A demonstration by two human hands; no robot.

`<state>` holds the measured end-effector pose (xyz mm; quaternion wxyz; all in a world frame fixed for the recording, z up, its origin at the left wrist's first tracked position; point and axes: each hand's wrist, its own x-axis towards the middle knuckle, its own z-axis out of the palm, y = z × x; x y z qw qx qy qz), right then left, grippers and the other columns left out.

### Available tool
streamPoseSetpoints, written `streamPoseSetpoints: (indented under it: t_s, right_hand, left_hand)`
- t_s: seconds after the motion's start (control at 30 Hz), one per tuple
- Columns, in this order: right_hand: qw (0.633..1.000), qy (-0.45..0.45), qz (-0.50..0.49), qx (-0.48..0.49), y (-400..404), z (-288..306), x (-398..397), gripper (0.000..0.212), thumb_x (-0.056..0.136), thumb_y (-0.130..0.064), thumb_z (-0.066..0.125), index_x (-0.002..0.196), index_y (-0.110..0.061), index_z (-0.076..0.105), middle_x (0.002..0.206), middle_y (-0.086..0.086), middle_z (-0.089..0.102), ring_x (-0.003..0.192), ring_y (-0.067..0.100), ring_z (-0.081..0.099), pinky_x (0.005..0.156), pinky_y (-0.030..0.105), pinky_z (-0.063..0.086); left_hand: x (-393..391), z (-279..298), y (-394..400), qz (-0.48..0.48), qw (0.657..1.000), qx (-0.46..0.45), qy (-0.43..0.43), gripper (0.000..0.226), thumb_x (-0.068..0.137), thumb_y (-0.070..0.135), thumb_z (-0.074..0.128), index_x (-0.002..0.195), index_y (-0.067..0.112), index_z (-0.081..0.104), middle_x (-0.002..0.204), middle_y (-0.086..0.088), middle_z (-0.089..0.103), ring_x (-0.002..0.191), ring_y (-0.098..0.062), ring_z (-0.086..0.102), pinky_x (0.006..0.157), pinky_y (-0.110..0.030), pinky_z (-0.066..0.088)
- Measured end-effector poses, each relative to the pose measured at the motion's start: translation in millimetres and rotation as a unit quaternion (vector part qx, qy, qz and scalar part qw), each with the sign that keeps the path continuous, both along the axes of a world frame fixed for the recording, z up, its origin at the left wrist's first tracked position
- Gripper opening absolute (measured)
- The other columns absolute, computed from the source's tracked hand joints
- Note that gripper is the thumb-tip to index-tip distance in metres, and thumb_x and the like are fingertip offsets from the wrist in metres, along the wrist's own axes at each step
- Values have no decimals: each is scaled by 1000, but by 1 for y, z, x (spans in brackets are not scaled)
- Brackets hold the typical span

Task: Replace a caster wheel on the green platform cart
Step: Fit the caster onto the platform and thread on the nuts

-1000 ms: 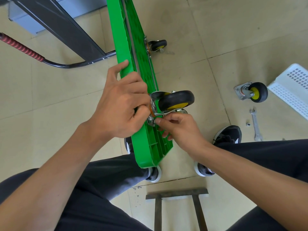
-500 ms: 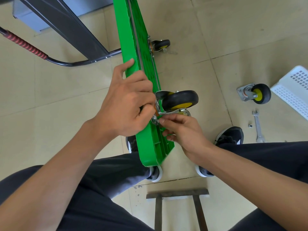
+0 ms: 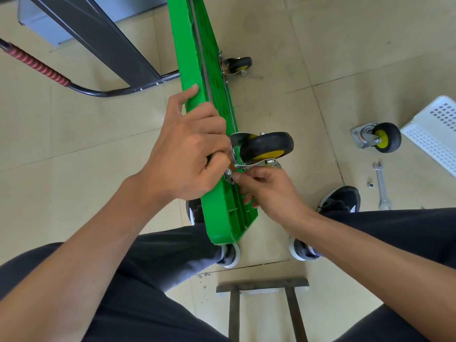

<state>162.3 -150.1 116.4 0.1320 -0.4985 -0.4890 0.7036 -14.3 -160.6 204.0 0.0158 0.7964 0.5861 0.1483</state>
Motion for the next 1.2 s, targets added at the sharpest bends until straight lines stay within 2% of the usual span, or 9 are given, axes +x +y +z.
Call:
streamPoseSetpoints:
  t_s: [0.1, 0.3, 0.43, 0.57, 0.73, 0.83, 0.97, 1.1, 1.2]
  right_hand:
    - [1000, 11, 0, -30, -4, -3, 0, 27, 94, -36, 67, 97, -10, 74, 79, 1, 69, 62, 14, 63, 63, 33, 52]
    - [992, 69, -73, -81, -6, -2, 0, 23, 89, -15, 75, 106, -1, 69, 103, 21, 73, 66, 15, 63, 64, 29, 51]
    - [996, 46, -66, -47, -9, 5, 1, 16, 90, -17, 74, 103, -9, 73, 93, 9, 75, 62, 11, 63, 60, 26, 50]
    - [995, 22, -68, -71, -10, 10, 3, 7, 94, -15, 68, 94, -12, 74, 76, -2, 73, 59, 11, 62, 57, 24, 48]
    - [995, -24, -64, -73, -11, 13, 4, 21, 97, -17, 61, 79, -11, 69, 65, -1, 65, 59, 16, 61, 61, 31, 46]
    - [995, -19, -79, -61, -9, 13, 3, 13, 97, -13, 58, 95, -16, 71, 77, -1, 70, 58, 15, 62, 61, 32, 49]
    - [995, 6, -75, -71, -11, 15, 3, 25, 96, -8, 55, 109, -20, 73, 82, -4, 72, 58, 13, 61, 63, 32, 50]
    - [996, -13, -59, -60, -14, 13, 5, 23, 98, -16, 56, 85, -7, 73, 64, -1, 65, 58, 15, 60, 63, 33, 47]
    - [997, -18, -66, -41, -13, 12, 5, 25, 98, -19, 57, 82, -6, 71, 64, 3, 63, 57, 18, 60, 63, 34, 47]
  left_hand:
    - [0, 0, 0, 1, 1000, -3, 0, 32, 84, 17, 40, 57, 13, 57, 64, 3, 52, 74, -19, 53, 109, -56, 28]
    - [0, 0, 0, -1, 1000, -2, 2, 31, 82, 16, 41, 56, 13, 58, 63, 2, 52, 73, -20, 52, 109, -57, 27]
    - [0, 1, 0, 0, 1000, 1, -1, 31, 82, 16, 41, 56, 13, 57, 63, 2, 52, 73, -19, 52, 109, -56, 27]
    - [0, 0, 0, 3, 1000, -1, 0, 33, 83, 16, 41, 56, 12, 59, 63, 1, 53, 73, -20, 53, 110, -55, 27]
    - [1, 0, 0, 4, 1000, -3, 1, 33, 83, 16, 41, 56, 12, 60, 63, 1, 54, 73, -20, 53, 110, -54, 27]
    - [0, 0, 0, 3, 1000, -3, 0, 33, 83, 16, 41, 56, 12, 59, 63, 1, 53, 73, -20, 53, 110, -55, 27]
    - [0, -1, 0, 2, 1000, -3, 0, 33, 83, 16, 40, 56, 12, 58, 63, 1, 53, 74, -19, 53, 110, -55, 27]
    - [0, -1, 1, 3, 1000, 0, -4, 32, 83, 16, 41, 56, 13, 56, 62, 1, 51, 73, -20, 53, 109, -57, 28]
    - [0, -1, 0, 2, 1000, -1, -1, 31, 83, 16, 41, 56, 13, 56, 62, 1, 52, 73, -20, 53, 109, -58, 28]
